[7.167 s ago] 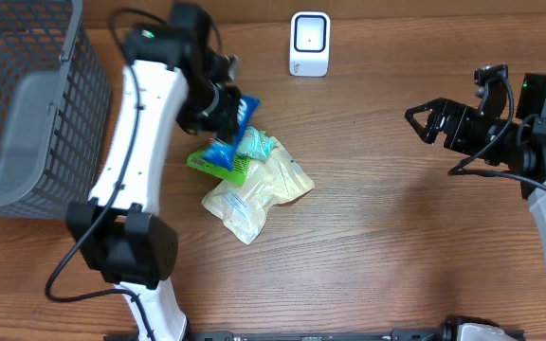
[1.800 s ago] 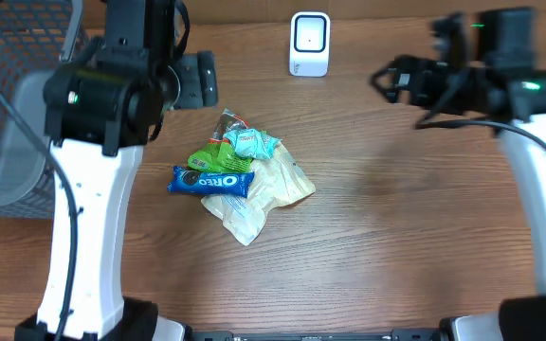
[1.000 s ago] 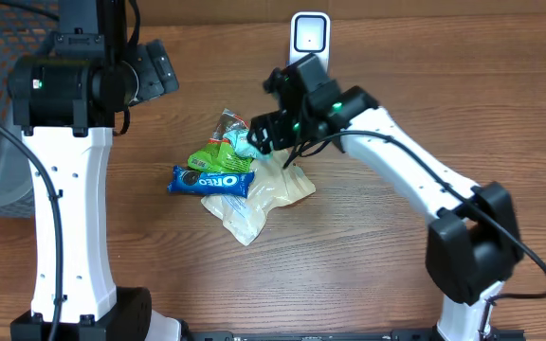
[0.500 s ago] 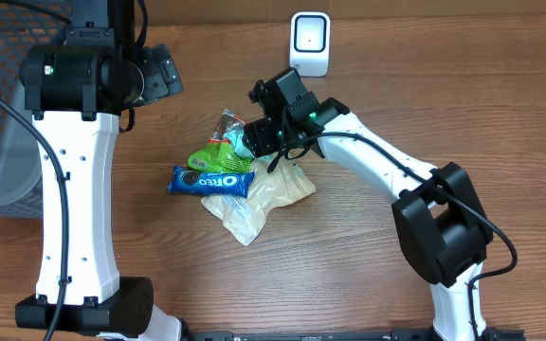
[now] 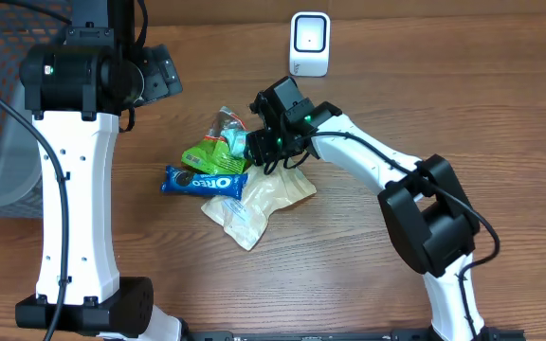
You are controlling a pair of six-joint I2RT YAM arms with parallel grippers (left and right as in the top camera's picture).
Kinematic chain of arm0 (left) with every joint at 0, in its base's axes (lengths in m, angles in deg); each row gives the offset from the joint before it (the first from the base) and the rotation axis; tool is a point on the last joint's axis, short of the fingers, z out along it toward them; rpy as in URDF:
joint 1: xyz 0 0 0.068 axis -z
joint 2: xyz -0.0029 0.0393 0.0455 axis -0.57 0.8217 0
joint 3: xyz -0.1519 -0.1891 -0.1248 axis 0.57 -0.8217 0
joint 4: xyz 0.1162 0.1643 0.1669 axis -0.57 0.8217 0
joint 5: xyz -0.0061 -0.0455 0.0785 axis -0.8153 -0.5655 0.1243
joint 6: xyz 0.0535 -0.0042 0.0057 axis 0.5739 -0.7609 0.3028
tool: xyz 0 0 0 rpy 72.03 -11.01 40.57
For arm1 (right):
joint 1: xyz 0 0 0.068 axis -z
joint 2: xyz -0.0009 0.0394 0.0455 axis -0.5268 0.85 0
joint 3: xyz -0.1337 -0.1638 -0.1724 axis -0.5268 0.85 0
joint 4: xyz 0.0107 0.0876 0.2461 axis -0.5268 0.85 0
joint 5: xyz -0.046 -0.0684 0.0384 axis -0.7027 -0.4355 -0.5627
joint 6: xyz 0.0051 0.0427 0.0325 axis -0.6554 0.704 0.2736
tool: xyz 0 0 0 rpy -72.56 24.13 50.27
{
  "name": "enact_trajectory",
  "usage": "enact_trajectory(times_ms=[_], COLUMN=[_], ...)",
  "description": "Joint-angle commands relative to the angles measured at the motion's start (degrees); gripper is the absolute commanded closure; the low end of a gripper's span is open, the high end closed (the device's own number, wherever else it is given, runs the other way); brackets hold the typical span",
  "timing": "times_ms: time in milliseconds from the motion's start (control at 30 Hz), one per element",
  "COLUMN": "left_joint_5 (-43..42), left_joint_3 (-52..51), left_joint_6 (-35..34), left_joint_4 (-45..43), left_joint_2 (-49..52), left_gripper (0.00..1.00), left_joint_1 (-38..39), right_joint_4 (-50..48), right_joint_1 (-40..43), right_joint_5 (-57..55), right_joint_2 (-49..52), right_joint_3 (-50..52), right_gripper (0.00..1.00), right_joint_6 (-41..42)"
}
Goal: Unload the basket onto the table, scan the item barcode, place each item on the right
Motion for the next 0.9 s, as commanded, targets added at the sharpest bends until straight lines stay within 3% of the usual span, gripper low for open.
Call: enact_trajectory(times_ms=[0,100,167,200,533,867], left_joint_5=[-0.28,-0.35,-0.76,-1.01,-1.38,-2.32], left_joint_3=[0.17,0.17,0.17,0.17,0.17,0.17], left_joint_6=[-0.79,-0.79,-0.79,-0.79,-0.76,-0.76], left_joint_4=[0.09,0.20,0.20,0.17,0.44,0.70], left_joint_2=[0.39,0.39,0.39,0.39,0.39,0.39], left_gripper=[0.06,0.06,0.05,0.05,0.03,0.00], left_joint_1=[-0.09,-0.09,-0.09,-0.09,-0.07,-0.07], right_joint_4=[-0.02,-0.81,-0.87,-0.87,6.45,21.53], right_joint_1=[-0.37,-0.37,-0.37,-0.35,1.73,10.99], right_joint_5=[0.87,0.90,0.87,0.92,2.93,26.38], right_joint_2=[2.73,2.73,2.71,2.69,-4.37,-12.59], right_joint_3=[0.11,0.09,0.09,0.02,-3.13,-6.16], right_gripper=[0.46,0.68,0.91,0.96,0.96,0.96], right_joint_6=[2.93,3.08,3.78,4.57,4.59,1.36])
